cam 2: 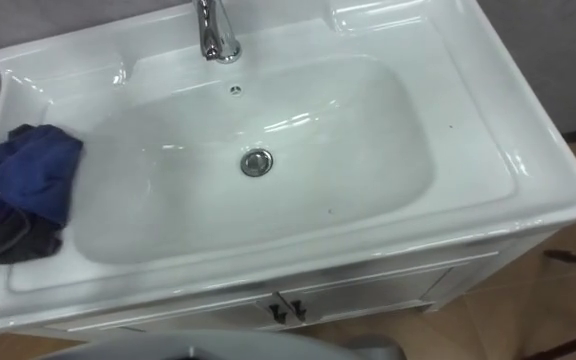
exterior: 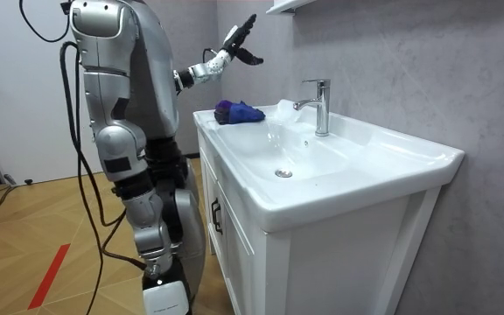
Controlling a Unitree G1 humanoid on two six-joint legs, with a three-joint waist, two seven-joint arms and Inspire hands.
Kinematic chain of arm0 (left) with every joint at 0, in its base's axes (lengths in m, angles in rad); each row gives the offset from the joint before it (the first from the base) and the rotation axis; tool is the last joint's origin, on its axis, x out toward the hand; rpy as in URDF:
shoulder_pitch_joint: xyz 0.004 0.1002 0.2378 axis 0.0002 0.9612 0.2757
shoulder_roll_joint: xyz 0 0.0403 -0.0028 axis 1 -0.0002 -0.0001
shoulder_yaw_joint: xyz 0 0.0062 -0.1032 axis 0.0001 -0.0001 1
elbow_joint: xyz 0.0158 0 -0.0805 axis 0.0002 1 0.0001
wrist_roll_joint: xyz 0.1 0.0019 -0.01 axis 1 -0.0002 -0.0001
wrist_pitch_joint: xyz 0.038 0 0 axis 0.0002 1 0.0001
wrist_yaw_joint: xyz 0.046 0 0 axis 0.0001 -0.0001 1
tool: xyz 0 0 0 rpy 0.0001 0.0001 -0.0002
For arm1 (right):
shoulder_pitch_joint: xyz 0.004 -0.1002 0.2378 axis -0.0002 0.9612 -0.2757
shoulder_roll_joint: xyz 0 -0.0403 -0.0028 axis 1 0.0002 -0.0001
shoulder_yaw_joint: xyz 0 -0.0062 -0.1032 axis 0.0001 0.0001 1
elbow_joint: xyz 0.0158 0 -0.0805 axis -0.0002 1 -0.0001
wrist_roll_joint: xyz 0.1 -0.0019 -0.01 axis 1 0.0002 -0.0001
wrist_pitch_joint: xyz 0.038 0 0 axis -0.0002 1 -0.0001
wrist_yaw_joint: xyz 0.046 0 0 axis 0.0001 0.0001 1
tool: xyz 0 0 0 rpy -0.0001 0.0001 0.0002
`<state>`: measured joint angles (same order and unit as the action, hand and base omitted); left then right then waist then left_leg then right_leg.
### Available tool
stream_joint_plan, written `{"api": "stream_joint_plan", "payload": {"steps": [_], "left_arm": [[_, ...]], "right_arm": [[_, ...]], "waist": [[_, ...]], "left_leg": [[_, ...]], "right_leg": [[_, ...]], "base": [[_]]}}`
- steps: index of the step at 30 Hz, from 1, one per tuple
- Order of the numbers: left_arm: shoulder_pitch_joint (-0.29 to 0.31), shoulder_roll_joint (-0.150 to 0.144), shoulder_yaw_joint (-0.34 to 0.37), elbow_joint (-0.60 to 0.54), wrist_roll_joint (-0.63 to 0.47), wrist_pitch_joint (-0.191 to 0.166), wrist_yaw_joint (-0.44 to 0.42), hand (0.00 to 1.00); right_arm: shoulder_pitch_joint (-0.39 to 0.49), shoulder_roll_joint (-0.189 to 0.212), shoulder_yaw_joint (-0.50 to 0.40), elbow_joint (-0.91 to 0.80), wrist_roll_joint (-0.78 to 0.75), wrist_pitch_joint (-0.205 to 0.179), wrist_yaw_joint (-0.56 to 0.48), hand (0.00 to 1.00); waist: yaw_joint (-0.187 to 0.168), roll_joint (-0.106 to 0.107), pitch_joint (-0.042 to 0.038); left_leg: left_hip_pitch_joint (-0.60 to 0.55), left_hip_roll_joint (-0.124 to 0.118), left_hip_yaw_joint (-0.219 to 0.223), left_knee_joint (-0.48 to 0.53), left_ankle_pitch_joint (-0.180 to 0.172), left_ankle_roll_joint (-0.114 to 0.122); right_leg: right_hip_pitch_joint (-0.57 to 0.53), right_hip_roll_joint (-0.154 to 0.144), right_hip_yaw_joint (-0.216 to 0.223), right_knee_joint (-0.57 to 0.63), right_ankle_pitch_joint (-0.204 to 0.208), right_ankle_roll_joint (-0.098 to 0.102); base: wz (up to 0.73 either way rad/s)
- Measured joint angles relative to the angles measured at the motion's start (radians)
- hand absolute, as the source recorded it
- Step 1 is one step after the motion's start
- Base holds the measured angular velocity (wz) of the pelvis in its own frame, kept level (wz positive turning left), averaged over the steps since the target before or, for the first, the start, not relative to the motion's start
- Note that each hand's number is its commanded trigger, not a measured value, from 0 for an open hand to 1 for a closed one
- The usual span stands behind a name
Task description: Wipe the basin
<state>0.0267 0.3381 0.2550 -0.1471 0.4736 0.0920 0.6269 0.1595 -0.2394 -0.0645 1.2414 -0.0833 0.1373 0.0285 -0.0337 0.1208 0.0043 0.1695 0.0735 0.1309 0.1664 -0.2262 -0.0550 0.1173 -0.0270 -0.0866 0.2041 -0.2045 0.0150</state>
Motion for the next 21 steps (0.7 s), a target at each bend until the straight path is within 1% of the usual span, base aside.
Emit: {"api": "stream_joint_plan", "payload": {"steps": [2, 3, 6, 8, 9, 10, 11, 12, 14, 16, 17, 18, 20, 21], "left_arm": [[0.010, 0.007, 0.043, 0.000, 0.000, -0.015, 0.003, 0.00], [0.014, 0.010, 0.057, 0.003, 0.000, -0.017, 0.008, 0.00], [0.014, 0.035, 0.127, 0.050, 0.000, -0.027, 0.062, 0.00], [0.015, 0.036, 0.162, 0.075, 0.000, -0.031, 0.088, 0.00], [0.018, 0.036, 0.178, 0.086, 0.001, -0.035, 0.095, 0.00], [0.027, 0.040, 0.209, 0.104, 0.001, -0.037, 0.111, 0.00], [0.042, 0.046, 0.243, 0.123, -0.002, -0.037, 0.127, 0.00], [0.048, 0.049, 0.261, 0.134, -0.004, -0.037, 0.137, 0.00], [0.068, 0.052, 0.304, 0.166, -0.030, -0.037, 0.177, 0.00], [0.082, 0.054, 0.329, 0.193, -0.034, -0.041, 0.205, 0.00], [0.090, 0.060, 0.339, 0.224, -0.034, -0.046, 0.226, 0.00], [0.097, 0.061, 0.345, 0.237, -0.035, -0.047, 0.232, 0.00], [0.135, 0.062, 0.379, 0.276, -0.058, -0.055, 0.243, 0.00], [0.149, 0.062, 0.396, 0.287, -0.092, -0.058, 0.245, 0.00]], "right_arm": [[0.003, 0.000, -0.001, 0.004, 0.002, -0.012, -0.005, 0.00], [0.005, 0.000, -0.001, 0.005, 0.003, -0.014, -0.006, 0.00], [0.009, 0.000, 0.000, 0.017, 0.039, -0.017, -0.012, 0.00], [0.019, 0.000, 0.000, 0.022, 0.040, -0.017, -0.016, 0.00], [0.019, 0.000, -0.001, 0.021, 0.038, -0.018, -0.018, 0.00], [0.026, -0.001, -0.010, 0.021, 0.033, -0.018, -0.020, 0.00], [0.029, -0.003, -0.032, 0.024, 0.025, -0.017, -0.020, 0.00], [0.029, -0.005, -0.038, 0.029, 0.022, -0.018, -0.021, 0.00], [0.039, -0.012, -0.037, 0.044, 0.021, -0.016, -0.026, 0.00], [0.043, -0.017, -0.036, 0.042, 0.022, -0.015, -0.026, 0.00], [0.047, -0.020, -0.036, 0.040, 0.018, -0.015, -0.026, 0.00], [0.049, -0.021, -0.036, 0.038, 0.010, -0.016, -0.026, 0.00], [0.047, -0.023, -0.037, 0.032, -0.011, -0.017, -0.032, 0.00], [0.047, -0.023, -0.037, 0.031, -0.019, -0.017, -0.039, 0.00]], "waist": [[0.015, 0.001, -0.0001], [0.015, 0.000, 0.0000], [0.032, 0.000, 0.0000], [0.045, 0.001, -0.0005], [0.051, 0.005, -0.0030], [0.063, 0.005, -0.0042], [0.066, 0.004, -0.0043], [0.067, 0.005, -0.0049], [0.072, 0.006, -0.0098], [0.102, 0.009, -0.0138], [0.117, 0.011, -0.0147], [0.123, 0.012, -0.0148], [0.131, 0.014, -0.0142], [0.145, 0.014, -0.0143]], "left_leg": [[0.009, 0.000, 0.001, -0.001, 0.000, 0.000], [0.011, 0.000, 0.001, -0.001, 0.000, 0.000], [0.014, -0.002, 0.000, -0.002, 0.000, 0.000], [0.013, -0.002, -0.001, -0.002, 0.000, 0.000], [0.013, -0.003, -0.001, -0.002, 0.000, 0.000], [0.010, -0.003, -0.001, -0.001, 0.000, 0.000], [0.005, -0.004, -0.004, 0.001, 0.000, 0.000], [0.003, -0.004, -0.008, 0.001, 0.000, 0.000], [0.000, -0.008, -0.033, 0.000, 0.001, 0.002], [0.002, -0.009, -0.047, 0.000, 0.001, 0.002], [0.002, -0.010, -0.055, 0.000, 0.001, 0.002], [0.001, -0.010, -0.056, 0.000, 0.001, 0.002], [-0.009, -0.018, -0.083, 0.000, 0.003, 0.005], [-0.010, -0.021, -0.085, 0.001, 0.005, 0.008]], "right_leg": [[0.010, 0.000, 0.001, -0.001, 0.000, 0.000], [0.012, -0.001, 0.000, -0.002, 0.000, 0.000], [0.013, -0.001, -0.001, -0.003, -0.001, 0.001], [0.018, -0.002, -0.002, -0.003, -0.001, 0.001], [0.018, -0.002, -0.003, -0.004, -0.001, 0.001], [0.013, -0.002, -0.002, -0.004, -0.001, 0.001], [0.005, -0.004, -0.008, -0.004, -0.001, 0.002], [0.004, -0.005, -0.012, -0.004, -0.002, 0.002], [0.005, -0.008, -0.028, -0.003, -0.002, 0.003], [0.009, -0.008, -0.030, -0.003, -0.002, 0.003], [0.011, -0.008, -0.031, -0.003, -0.002, 0.003], [0.011, -0.008, -0.031, -0.003, -0.002, 0.003], [0.015, -0.016, -0.054, -0.004, -0.006, 0.006], [0.015, -0.020, -0.062, -0.003, -0.007, 0.008]], "base": [[0.00], [0.00], [0.00], [0.02], [0.00], [0.04], [0.06], [0.18], [0.21], [0.05], [0.00], [0.09], [0.26], [0.24]]}}
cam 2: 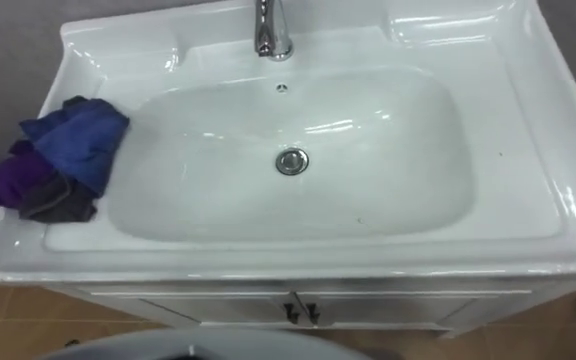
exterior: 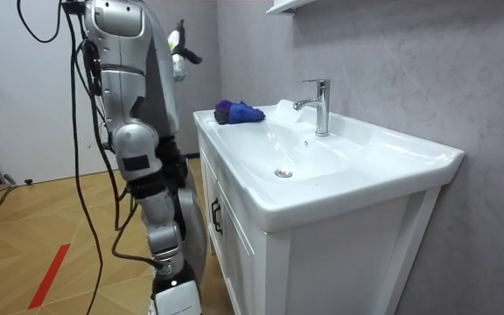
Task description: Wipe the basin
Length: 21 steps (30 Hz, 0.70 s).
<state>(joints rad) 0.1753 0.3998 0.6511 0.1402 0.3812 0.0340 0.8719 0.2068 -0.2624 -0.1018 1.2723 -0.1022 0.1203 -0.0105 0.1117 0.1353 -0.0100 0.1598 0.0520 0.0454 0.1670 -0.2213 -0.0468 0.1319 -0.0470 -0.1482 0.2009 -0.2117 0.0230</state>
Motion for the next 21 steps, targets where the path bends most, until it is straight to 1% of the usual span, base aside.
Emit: {"api": "stream_joint_plan", "payload": {"steps": [1, 2, 3, 4, 5, 6, 7, 8, 9, 10, 11, 12, 14, 15, 16, 17, 18, 19, 20, 21], "left_arm": [[0.004, 0.000, 0.010, 0.005, -0.023, 0.000, 0.001, 0.00], [0.012, 0.000, 0.030, 0.014, -0.075, 0.000, 0.014, 0.00], [0.022, 0.000, 0.050, 0.024, -0.119, 0.000, 0.025, 0.00], [0.027, 0.000, 0.059, 0.032, -0.133, 0.000, 0.031, 0.00], [0.041, 0.002, 0.076, 0.054, -0.161, 0.000, 0.046, 0.00], [0.051, 0.002, 0.082, 0.067, -0.182, -0.001, 0.053, 0.00], [0.069, 0.002, 0.089, 0.095, -0.214, -0.003, 0.063, 0.00], [0.087, 0.002, 0.094, 0.139, -0.254, -0.010, 0.073, 0.00], [0.097, 0.002, 0.094, 0.162, -0.283, -0.011, 0.079, 0.00], [0.115, 0.002, 0.095, 0.205, -0.327, -0.011, 0.081, 0.00], [0.129, -0.002, 0.095, 0.232, -0.363, -0.010, 0.081, 0.00], [0.140, -0.007, 0.095, 0.236, -0.383, -0.010, 0.082, 0.00], [0.175, -0.035, 0.092, 0.252, -0.450, -0.011, 0.087, 0.00], [0.181, -0.039, 0.091, 0.270, -0.471, -0.013, 0.090, 0.00], [0.196, -0.051, 0.088, 0.321, -0.494, -0.013, 0.093, 0.00], [0.211, -0.080, 0.084, 0.357, -0.522, -0.012, 0.100, 0.00], [0.218, -0.094, 0.077, 0.375, -0.536, -0.012, 0.101, 0.00], [0.231, -0.124, 0.056, 0.412, -0.555, -0.008, 0.103, 0.00], [0.257, -0.150, 0.017, 0.429, -0.580, -0.008, 0.104, 0.00], [0.274, -0.165, -0.011, 0.433, -0.592, -0.007, 0.104, 0.00]], "right_arm": [[0.001, 0.000, 0.001, 0.000, -0.005, 0.001, -0.003, 0.00], [0.008, 0.000, 0.001, -0.001, -0.010, 0.001, -0.005, 0.00], [0.009, -0.001, 0.002, -0.003, -0.011, 0.003, -0.006, 0.00], [0.011, -0.001, 0.002, -0.008, -0.013, 0.003, -0.008, 0.00], [0.011, -0.001, 0.002, -0.019, -0.014, 0.004, -0.009, 0.00], [0.011, -0.001, 0.002, -0.031, -0.012, 0.004, -0.010, 0.00], [0.013, -0.001, 0.004, -0.043, -0.013, 0.003, -0.010, 0.00], [0.019, -0.001, 0.005, -0.053, -0.022, 0.004, -0.009, 0.00], [0.019, -0.001, 0.005, -0.059, -0.023, 0.004, -0.009, 0.00], [0.020, 0.002, 0.013, -0.071, -0.022, 0.005, -0.009, 0.00], [0.020, 0.004, 0.019, -0.073, -0.021, 0.006, -0.009, 0.00], [0.020, 0.004, 0.022, -0.073, -0.020, 0.008, -0.008, 0.00], [0.020, 0.002, 0.026, -0.076, -0.002, 0.012, -0.011, 0.00], [0.020, 0.002, 0.032, -0.079, 0.009, 0.012, -0.013, 0.00], [0.018, 0.002, 0.047, -0.094, 0.014, 0.013, -0.017, 0.00], [0.023, 0.003, 0.057, -0.099, 0.015, 0.013, -0.020, 0.00], [0.023, 0.004, 0.061, -0.099, 0.016, 0.013, -0.021, 0.00], [0.025, 0.008, 0.068, -0.099, 0.018, 0.014, -0.022, 0.00], [0.026, 0.010, 0.082, -0.098, 0.022, 0.016, -0.022, 0.00], [0.026, 0.011, 0.082, -0.099, 0.026, 0.021, -0.022, 0.00]], "waist": [[0.009, 0.001, -0.0004], [0.016, 0.001, 0.0013], [0.034, 0.000, -0.0013], [0.037, 0.002, -0.0031], [0.043, -0.003, -0.0017], [0.049, -0.002, -0.0031], [0.057, -0.003, -0.0067], [0.061, 0.003, -0.0073], [0.062, 0.004, -0.0078], [0.066, 0.000, -0.0103], [0.069, -0.002, -0.0104], [0.072, -0.005, -0.0109], [0.085, -0.011, -0.0115], [0.087, -0.020, -0.0137], [0.089, -0.021, -0.0129], [0.085, -0.022, -0.0124], [0.083, -0.025, -0.0130], [0.079, -0.029, -0.0133], [0.079, -0.040, -0.0137], [0.077, -0.048, -0.0149]], "left_leg": [[0.000, -0.001, -0.001, 0.001, 0.000, 0.001], [-0.002, -0.005, -0.008, 0.002, 0.002, 0.003], [-0.008, -0.009, -0.016, 0.003, 0.003, 0.005], [-0.011, -0.012, -0.020, 0.003, 0.004, 0.006], [-0.016, -0.017, -0.030, 0.003, 0.006, 0.010], [-0.019, -0.020, -0.034, 0.004, 0.006, 0.010], [-0.022, -0.024, -0.039, 0.006, 0.007, 0.012], [-0.025, -0.028, -0.050, 0.008, 0.008, 0.013], [-0.026, -0.030, -0.053, 0.008, 0.008, 0.013], [-0.030, -0.033, -0.061, 0.008, 0.010, 0.016], [-0.032, -0.035, -0.071, 0.008, 0.010, 0.017], [-0.033, -0.036, -0.075, 0.008, 0.010, 0.017], [-0.037, -0.041, -0.080, 0.007, 0.013, 0.021], [-0.038, -0.043, -0.081, 0.007, 0.014, 0.022], [-0.041, -0.044, -0.082, 0.005, 0.014, 0.023], [-0.041, -0.046, -0.082, 0.005, 0.014, 0.023], [-0.040, -0.047, -0.082, 0.005, 0.014, 0.023], [-0.040, -0.049, -0.085, 0.006, 0.014, 0.024], [-0.040, -0.050, -0.089, 0.004, 0.014, 0.024], [-0.041, -0.050, -0.090, 0.004, 0.014, 0.024]], "right_leg": [[-0.001, -0.002, -0.002, 0.001, 0.000, 0.001], [-0.001, -0.006, -0.009, 0.003, -0.002, 0.003], [-0.005, -0.010, -0.011, 0.003, -0.003, 0.005], [-0.006, -0.012, -0.015, 0.002, -0.004, 0.006], [-0.008, -0.018, -0.025, 0.003, -0.007, 0.010], [-0.009, -0.020, -0.029, 0.003, -0.008, 0.011], [-0.009, -0.024, -0.031, 0.003, -0.010, 0.013], [-0.009, -0.027, -0.036, 0.004, -0.012, 0.015], [-0.009, -0.029, -0.040, 0.005, -0.012, 0.016], [-0.009, -0.032, -0.048, 0.006, -0.013, 0.017], [-0.009, -0.034, -0.055, 0.006, -0.014, 0.018], [-0.009, -0.035, -0.057, 0.006, -0.015, 0.018], [-0.009, -0.041, -0.065, 0.005, -0.017, 0.022], [-0.009, -0.043, -0.067, 0.005, -0.017, 0.023], [-0.009, -0.045, -0.072, 0.005, -0.018, 0.024], [-0.008, -0.047, -0.074, 0.004, -0.017, 0.025], [-0.007, -0.048, -0.074, 0.004, -0.017, 0.025], [-0.003, -0.051, -0.079, 0.003, -0.018, 0.027], [-0.003, -0.051, -0.080, 0.003, -0.018, 0.028], [-0.002, -0.051, -0.082, 0.003, -0.018, 0.028]], "base": [[0.17], [0.15], [0.17], [0.21], [0.19], [0.20], [0.15], [0.15], [0.18], [0.19], [0.18], [0.15], [0.11], [0.11], [0.07], [0.06], [0.07], [0.08], [0.09], [0.09]]}}
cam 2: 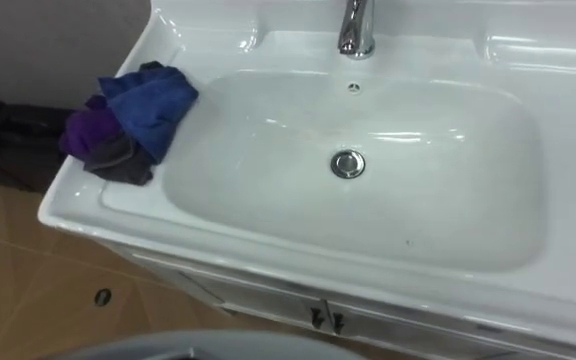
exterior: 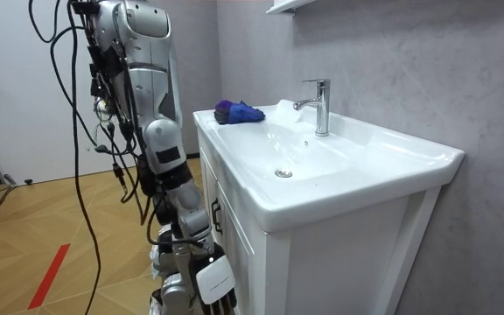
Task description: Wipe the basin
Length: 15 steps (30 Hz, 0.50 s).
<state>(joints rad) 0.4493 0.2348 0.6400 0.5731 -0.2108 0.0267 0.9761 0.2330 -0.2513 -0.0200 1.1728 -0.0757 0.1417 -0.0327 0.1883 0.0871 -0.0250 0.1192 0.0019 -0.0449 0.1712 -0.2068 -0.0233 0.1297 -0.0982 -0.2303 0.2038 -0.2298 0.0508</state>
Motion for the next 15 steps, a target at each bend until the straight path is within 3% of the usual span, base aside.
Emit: {"api": "stream_joint_plan", "payload": {"steps": [2, 5, 10, 15], "left_arm": [[0.025, -0.039, -0.087, 0.053, -0.006, 0.002, -0.002, 0.00], [0.027, -0.047, -0.184, 0.188, -0.054, 0.009, -0.010, 0.00], [0.023, -0.053, -0.237, 0.355, -0.159, 0.017, -0.076, 0.00], [0.011, -0.067, -0.341, 0.409, -0.170, 0.038, -0.175, 0.00]], "right_arm": [[0.006, 0.006, -0.002, 0.000, 0.022, 0.014, -0.005, 0.00], [0.001, 0.008, -0.002, 0.007, 0.042, 0.025, -0.022, 0.00], [-0.006, 0.012, 0.000, 0.041, 0.060, 0.034, -0.011, 0.00], [-0.010, 0.024, 0.000, 0.073, 0.072, 0.057, 0.004, 0.00]], "waist": [[-0.012, -0.020, 0.0056], [-0.022, -0.039, 0.0071], [-0.057, -0.042, 0.0068], [-0.087, -0.042, 0.0073]], "left_leg": [[0.000, -0.001, -0.015, 0.000, 0.000, 0.000], [0.008, 0.000, -0.015, -0.002, 0.000, 0.000], [0.015, 0.000, -0.013, -0.009, -0.001, 0.001], [0.014, 0.001, -0.012, -0.004, -0.001, 0.001]], "right_leg": [[0.011, -0.001, -0.017, 0.000, 0.000, 0.000], [0.025, 0.000, -0.020, -0.007, -0.001, 0.000], [0.033, 0.001, -0.016, -0.016, -0.001, 0.001], [0.034, 0.001, -0.015, -0.013, -0.001, 0.001]], "base": [[0.20], [0.04], [0.00], [0.00]]}}
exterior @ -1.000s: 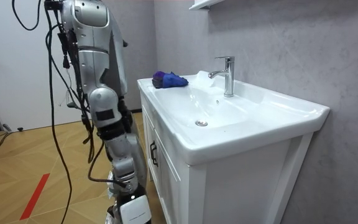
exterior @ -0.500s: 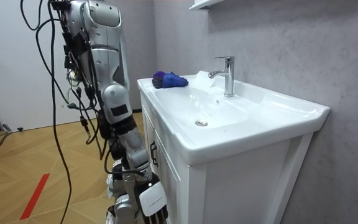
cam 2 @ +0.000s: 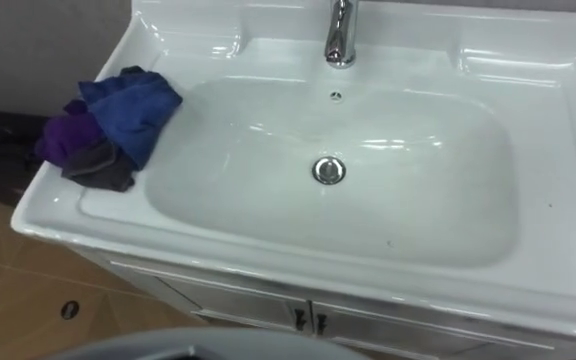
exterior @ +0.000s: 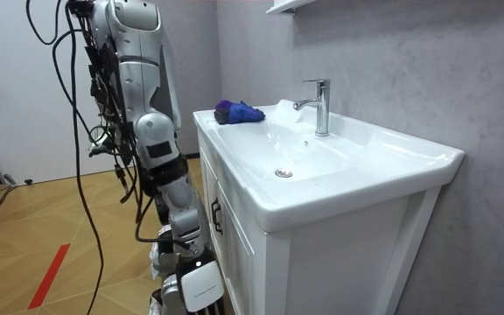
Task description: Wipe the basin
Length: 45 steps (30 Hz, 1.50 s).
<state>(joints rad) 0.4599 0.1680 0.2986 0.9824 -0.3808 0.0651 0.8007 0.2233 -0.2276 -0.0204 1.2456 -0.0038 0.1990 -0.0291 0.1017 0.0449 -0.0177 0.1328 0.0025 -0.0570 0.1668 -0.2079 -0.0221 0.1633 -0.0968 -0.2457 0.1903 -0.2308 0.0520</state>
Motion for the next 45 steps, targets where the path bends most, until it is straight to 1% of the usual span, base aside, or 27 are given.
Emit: {"api": "stream_joint_plan", "payload": {"steps": [1, 2, 3, 4, 5, 6, 8, 10, 11, 13, 17, 18, 20, 21, 23, 25, 26, 28, 31, 34, 36, 37, 39, 42, 45], "left_arm": [[-0.012, -0.003, -0.026, 0.022, 0.005, 0.000, -0.033, 0.00], [-0.021, -0.007, -0.042, 0.040, 0.008, 0.001, -0.069, 0.00], [-0.024, -0.010, -0.049, 0.042, 0.011, 0.002, -0.084, 0.00], [-0.032, -0.016, -0.067, 0.049, 0.022, 0.002, -0.113, 0.00], [-0.037, -0.020, -0.090, 0.051, 0.022, 0.002, -0.142, 0.00], [-0.039, -0.022, -0.099, 0.052, 0.023, 0.002, -0.157, 0.00], [-0.050, -0.024, -0.112, 0.054, 0.059, 0.005, -0.195, 0.00], [-0.057, -0.024, -0.131, 0.055, 0.084, 0.013, -0.211, 0.00], [-0.063, -0.024, -0.146, 0.058, 0.106, 0.019, -0.227, 0.00], [-0.070, -0.025, -0.158, 0.060, 0.146, 0.022, -0.249, 0.00], [-0.079, -0.028, -0.165, 0.062, 0.265, 0.025, -0.303, 0.00], [-0.082, -0.028, -0.165, 0.061, 0.276, 0.027, -0.310, 0.00], [-0.102, -0.033, -0.165, 0.062, 0.304, 0.043, -0.325, 0.00], [-0.106, -0.034, -0.165, 0.062, 0.308, 0.045, -0.332, 0.00], [-0.120, -0.036, -0.169, 0.062, 0.313, 0.062, -0.355, 0.00], [-0.125, -0.036, -0.185, 0.060, 0.317, 0.071, -0.374, 0.00], [-0.132, -0.037, -0.186, 0.060, 0.325, 0.081, -0.390, 0.00], [-0.142, -0.037, -0.186, 0.060, 0.341, 0.088, -0.410, 0.00], [-0.145, -0.036, -0.193, 0.061, 0.354, 0.091, -0.442, 0.00], [-0.152, -0.036, -0.207, 0.061, 0.354, 0.105, -0.481, 0.00], [-0.154, -0.036, -0.209, 0.063, 0.356, 0.107, -0.503, 0.00], [-0.157, -0.034, -0.226, 0.068, 0.359, 0.109, -0.512, 0.00], [-0.158, -0.034, -0.227, 0.072, 0.394, 0.112, -0.541, 0.00], [-0.159, -0.034, -0.227, 0.072, 0.425, 0.120, -0.560, 0.00], [-0.163, -0.034, -0.227, 0.072, 0.441, 0.127, -0.581, 0.00]], "right_arm": [[-0.001, 0.000, 0.000, 0.001, -0.001, 0.000, 0.004, 0.00], [-0.005, 0.000, 0.000, 0.001, -0.001, -0.002, 0.011, 0.00], [-0.006, 0.000, 0.000, 0.001, -0.001, -0.002, 0.015, 0.00], [-0.008, 0.000, 0.001, 0.004, 0.000, -0.003, 0.022, 0.00], [-0.014, 0.001, 0.007, 0.007, 0.002, -0.002, 0.029, 0.00], [-0.018, 0.002, 0.009, 0.008, 0.005, -0.001, 0.033, 0.00], [-0.022, 0.018, 0.009, 0.006, 0.012, -0.002, 0.042, 0.00], [-0.027, 0.028, 0.008, 0.003, 0.012, -0.003, 0.043, 0.00], [-0.031, 0.032, 0.007, 0.003, 0.011, -0.003, 0.042, 0.00], [-0.038, 0.035, 0.006, 0.005, 0.010, -0.005, 0.042, 0.00], [-0.024, 0.038, 0.005, 0.001, 0.011, -0.011, 0.043, 0.00], [-0.024, 0.039, 0.005, -0.001, 0.011, -0.011, 0.043, 0.00], [-0.007, 0.041, 0.010, -0.002, 0.011, -0.009, 0.047, 0.00], [-0.005, 0.041, 0.010, -0.002, 0.011, -0.009, 0.050, 0.00], [-0.002, 0.041, 0.013, 0.001, 0.012, 0.000, 0.059, 0.00], [0.000, 0.041, 0.022, 0.008, 0.012, 0.004, 0.066, 0.00], [0.001, 0.041, 0.030, 0.008, 0.011, 0.010, 0.068, 0.00], [-0.001, 0.041, 0.038, 0.008, 0.003, 0.015, 0.076, 0.00], [-0.003, 0.042, 0.041, 0.009, -0.001, 0.021, 0.080, 0.00], [-0.009, 0.046, 0.045, 0.019, -0.001, 0.021, 0.099, 0.00], [-0.017, 0.049, 0.045, 0.021, -0.003, 0.022, 0.109, 0.00], [-0.019, 0.050, 0.046, 0.022, -0.003, 0.022, 0.119, 0.00], [-0.028, 0.051, 0.047, 0.029, -0.003, 0.029, 0.139, 0.00], [-0.039, 0.051, 0.048, 0.030, -0.011, 0.043, 0.158, 0.00], [-0.044, 0.052, 0.048, 0.038, -0.028, 0.044, 0.175, 0.00]], "waist": [[-0.011, -0.001, 0.0010], [-0.019, -0.003, 0.0019], [-0.021, -0.004, 0.0020], [-0.024, -0.005, 0.0024], [-0.029, -0.007, 0.0044], [-0.035, -0.009, 0.0049], [-0.048, -0.024, 0.0114], [-0.055, -0.035, 0.0151], [-0.065, -0.039, 0.0175], [-0.076, -0.044, 0.0200], [-0.077, -0.043, 0.0193], [-0.078, -0.043, 0.0193], [-0.087, -0.043, 0.0190], [-0.089, -0.043, 0.0189], [-0.098, -0.044, 0.0183], [-0.100, -0.044, 0.0178], [-0.100, -0.044, 0.0176], [-0.100, -0.046, 0.0171], [-0.103, -0.048, 0.0172], [-0.108, -0.050, 0.0178], [-0.109, -0.050, 0.0180], [-0.110, -0.050, 0.0181], [-0.119, -0.050, 0.0182], [-0.124, -0.050, 0.0182], [-0.124, -0.050, 0.0181]], "left_leg": [[-0.001, 0.000, 0.000, 0.000, 0.000, 0.000], [0.000, 0.001, 0.004, 0.000, 0.000, 0.000], [0.000, 0.001, 0.008, 0.000, 0.000, 0.000], [0.002, 0.002, 0.019, 0.001, 0.000, 0.000], [0.003, 0.001, 0.030, 0.003, 0.000, 0.000], [0.004, 0.000, 0.030, 0.003, 0.000, 0.000], [0.008, 0.000, 0.033, 0.003, 0.000, 0.000], [0.013, 0.000, 0.040, 0.000, 0.000, 0.001], [0.014, 0.001, 0.040, -0.001, -0.002, 0.003], [0.015, 0.001, 0.043, -0.003, -0.003, 0.005], [0.031, 0.007, 0.072, -0.016, -0.006, 0.007], [0.032, 0.008, 0.076, -0.017, -0.007, 0.007], [0.032, 0.009, 0.080, -0.017, -0.010, 0.008], [0.032, 0.009, 0.081, -0.017, -0.011, 0.008], [0.034, 0.012, 0.087, -0.016, -0.017, 0.007], [0.037, 0.014, 0.098, -0.014, -0.019, 0.006], [0.036, 0.015, 0.102, -0.013, -0.019, 0.006], [0.036, 0.016, 0.106, -0.012, -0.020, 0.006], [0.035, 0.016, 0.113, -0.004, -0.020, 0.005], [0.035, 0.017, 0.120, -0.002, -0.020, 0.005], [0.035, 0.018, 0.124, -0.001, -0.021, 0.005], [0.035, 0.018, 0.124, 0.000, -0.021, 0.005], [0.034, 0.018, 0.124, 0.000, -0.021, 0.006], [0.032, 0.018, 0.124, 0.000, -0.021, 0.006], [0.024, 0.018, 0.124, 0.001, -0.021, 0.006]], "right_leg": [[0.000, 0.000, 0.000, 0.000, 0.000, 0.000], [-0.002, 0.000, 0.003, 0.000, 0.000, 0.000], [-0.003, 0.001, 0.006, 0.000, 0.000, 0.000], [-0.005, 0.000, 0.012, 0.005, -0.001, 0.000], [-0.008, -0.002, 0.019, 0.015, -0.002, 0.002], [-0.007, -0.003, 0.023, 0.015, -0.003, 0.002], [-0.007, -0.003, 0.024, 0.014, -0.004, 0.002], [-0.006, -0.003, 0.027, 0.013, -0.006, 0.003], [-0.006, -0.003, 0.027, 0.013, -0.006, 0.003], [-0.006, -0.002, 0.030, 0.013, -0.005, 0.003], [-0.007, 0.004, 0.056, 0.014, -0.004, 0.004], [-0.007, 0.004, 0.057, 0.015, -0.004, 0.004], [-0.007, 0.004, 0.058, 0.014, -0.003, 0.004], [-0.007, 0.004, 0.058, 0.014, -0.003, 0.004], [-0.008, 0.008, 0.065, 0.012, -0.003, 0.004], [-0.009, 0.012, 0.075, 0.012, -0.003, 0.004], [-0.010, 0.012, 0.080, 0.012, -0.003, 0.004], [-0.012, 0.013, 0.081, 0.013, -0.003, 0.004], [-0.011, 0.013, 0.083, 0.013, -0.003, 0.003], [-0.009, 0.013, 0.082, 0.012, -0.003, 0.003], [-0.010, 0.013, 0.083, 0.012, -0.003, 0.003], [-0.010, 0.013, 0.083, 0.011, -0.003, 0.003], [-0.012, 0.013, 0.082, 0.012, -0.003, 0.003], [-0.016, 0.013, 0.082, 0.014, -0.003, 0.003], [-0.024, 0.013, 0.082, 0.015, -0.003, 0.002]], "base": [[0.00], [-0.05], [-0.13], [-0.15], [-0.11], [-0.05], [-0.05], [-0.06], [0.00], [-0.04], [-0.17], [-0.13], [-0.02], [0.00], [-0.09], [-0.15], [-0.12], [-0.05], [-0.01], [0.00], [0.00], [0.00], [0.00], [0.00], [0.00]]}}
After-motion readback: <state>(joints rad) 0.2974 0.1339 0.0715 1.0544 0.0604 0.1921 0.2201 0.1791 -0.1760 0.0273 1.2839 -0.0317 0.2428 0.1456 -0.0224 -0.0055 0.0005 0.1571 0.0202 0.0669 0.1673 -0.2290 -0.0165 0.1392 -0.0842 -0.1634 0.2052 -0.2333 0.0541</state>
